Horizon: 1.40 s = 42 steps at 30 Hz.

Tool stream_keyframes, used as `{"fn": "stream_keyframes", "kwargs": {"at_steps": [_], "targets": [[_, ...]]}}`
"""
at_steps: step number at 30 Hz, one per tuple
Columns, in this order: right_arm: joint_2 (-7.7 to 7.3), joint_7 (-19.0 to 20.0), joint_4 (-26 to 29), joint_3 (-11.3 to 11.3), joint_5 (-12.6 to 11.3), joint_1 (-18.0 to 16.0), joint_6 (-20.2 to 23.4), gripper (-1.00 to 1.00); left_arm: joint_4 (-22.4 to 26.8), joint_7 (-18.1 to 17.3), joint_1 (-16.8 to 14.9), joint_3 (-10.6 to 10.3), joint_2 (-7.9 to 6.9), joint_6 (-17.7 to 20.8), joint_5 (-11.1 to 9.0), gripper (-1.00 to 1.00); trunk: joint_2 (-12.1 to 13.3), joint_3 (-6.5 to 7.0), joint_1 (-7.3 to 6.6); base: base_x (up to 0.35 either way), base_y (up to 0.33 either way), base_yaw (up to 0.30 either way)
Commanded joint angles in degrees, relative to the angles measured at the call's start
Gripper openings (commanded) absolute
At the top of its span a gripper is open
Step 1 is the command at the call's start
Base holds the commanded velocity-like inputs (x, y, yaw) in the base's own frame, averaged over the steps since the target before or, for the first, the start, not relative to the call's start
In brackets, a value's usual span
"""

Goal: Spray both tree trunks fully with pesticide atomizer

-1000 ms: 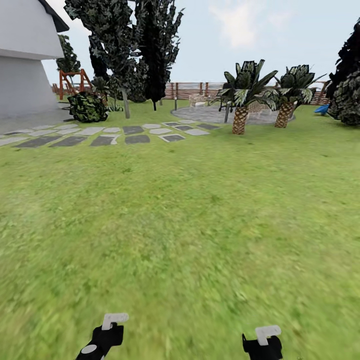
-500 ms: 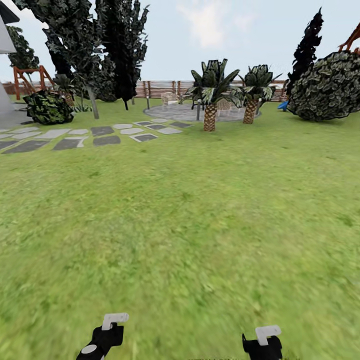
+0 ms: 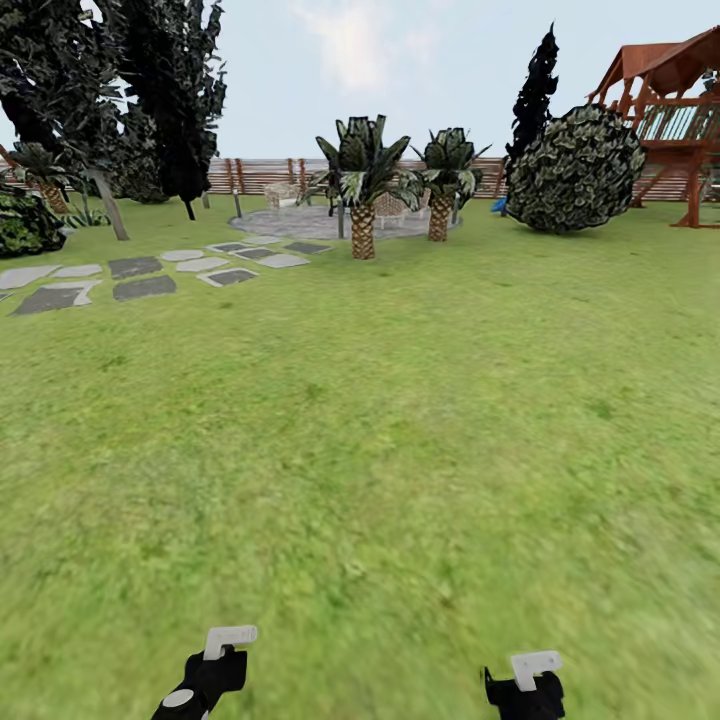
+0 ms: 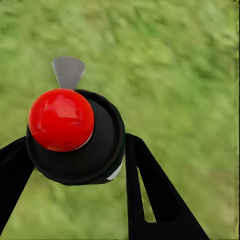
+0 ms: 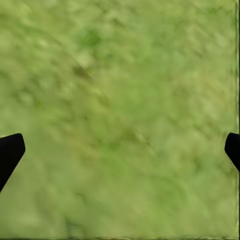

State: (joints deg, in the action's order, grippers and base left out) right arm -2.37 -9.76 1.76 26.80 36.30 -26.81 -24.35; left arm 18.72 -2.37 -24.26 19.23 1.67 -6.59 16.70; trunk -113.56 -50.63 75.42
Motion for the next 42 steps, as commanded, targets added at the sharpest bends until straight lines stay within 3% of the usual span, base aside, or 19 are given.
{"fn": "stream_keyframes", "kwargs": {"at_steps": [1,42], "targets": [[0.0,0.0,0.0,0.0,0.0,0.0,0.0,1.0,0.0,0.0,0.0,0.0,0.0,0.0,0.0,-1.0,0.0,-0.03,0.0,0.0,-0.273,-0.297],[0.0,0.0,0.0,0.0,0.0,0.0,0.0,1.0,0.0,0.0,0.0,0.0,0.0,0.0,0.0,-1.0,0.0,-1.17,0.0,0.0,-0.273,-0.297]]}}
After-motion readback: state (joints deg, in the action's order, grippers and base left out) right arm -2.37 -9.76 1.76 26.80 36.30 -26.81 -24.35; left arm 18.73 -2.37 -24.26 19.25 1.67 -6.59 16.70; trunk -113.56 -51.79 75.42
